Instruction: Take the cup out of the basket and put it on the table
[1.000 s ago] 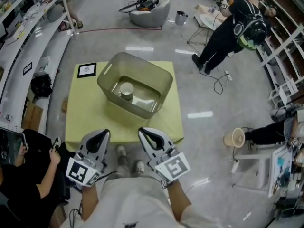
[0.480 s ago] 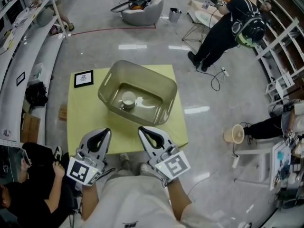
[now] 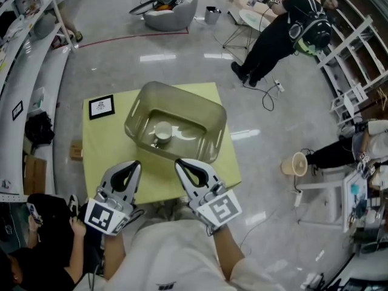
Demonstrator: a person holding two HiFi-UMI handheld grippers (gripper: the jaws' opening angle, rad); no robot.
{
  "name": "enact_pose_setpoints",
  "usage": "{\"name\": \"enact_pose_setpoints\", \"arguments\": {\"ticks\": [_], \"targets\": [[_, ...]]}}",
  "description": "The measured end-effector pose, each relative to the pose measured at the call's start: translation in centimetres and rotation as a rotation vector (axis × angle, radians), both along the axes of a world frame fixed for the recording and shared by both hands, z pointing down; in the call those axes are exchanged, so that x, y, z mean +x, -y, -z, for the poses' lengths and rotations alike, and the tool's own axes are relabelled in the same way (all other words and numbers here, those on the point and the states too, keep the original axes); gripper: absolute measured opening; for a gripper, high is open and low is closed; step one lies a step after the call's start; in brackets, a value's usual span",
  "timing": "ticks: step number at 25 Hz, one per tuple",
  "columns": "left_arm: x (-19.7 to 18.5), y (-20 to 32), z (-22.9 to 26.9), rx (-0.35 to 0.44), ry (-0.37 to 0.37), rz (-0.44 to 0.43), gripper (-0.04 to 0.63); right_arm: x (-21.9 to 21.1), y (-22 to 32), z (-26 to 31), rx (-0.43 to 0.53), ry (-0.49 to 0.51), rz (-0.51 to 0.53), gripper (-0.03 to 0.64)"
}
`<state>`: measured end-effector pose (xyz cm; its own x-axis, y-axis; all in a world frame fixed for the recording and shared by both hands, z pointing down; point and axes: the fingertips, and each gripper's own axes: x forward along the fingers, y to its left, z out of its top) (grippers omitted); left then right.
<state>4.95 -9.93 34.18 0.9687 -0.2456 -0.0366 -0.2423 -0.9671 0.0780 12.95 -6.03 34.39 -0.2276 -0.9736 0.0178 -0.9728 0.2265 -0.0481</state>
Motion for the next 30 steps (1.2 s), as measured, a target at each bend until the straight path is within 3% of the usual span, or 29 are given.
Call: {"name": "enact_pose_setpoints", "arguments": {"ticks": [11,19,30], "targets": [[3.1,4.8,-1.9,-0.027,0.027,0.037,0.000,3.5,5.3,-1.7,-0.036,-0.028,0.053,0.011],[4.9,8.0,-3.8,-0.059,0.070,0.073,0.000,5.6,9.1,-5.3,-0.137,-0.097,0.153,0.011],[6.5,10.1,-6.7,-0.077,0.152,0.093,0.000,6.4,13.2,-10.1,-0.299,-0.332,0.295,0.012]]}}
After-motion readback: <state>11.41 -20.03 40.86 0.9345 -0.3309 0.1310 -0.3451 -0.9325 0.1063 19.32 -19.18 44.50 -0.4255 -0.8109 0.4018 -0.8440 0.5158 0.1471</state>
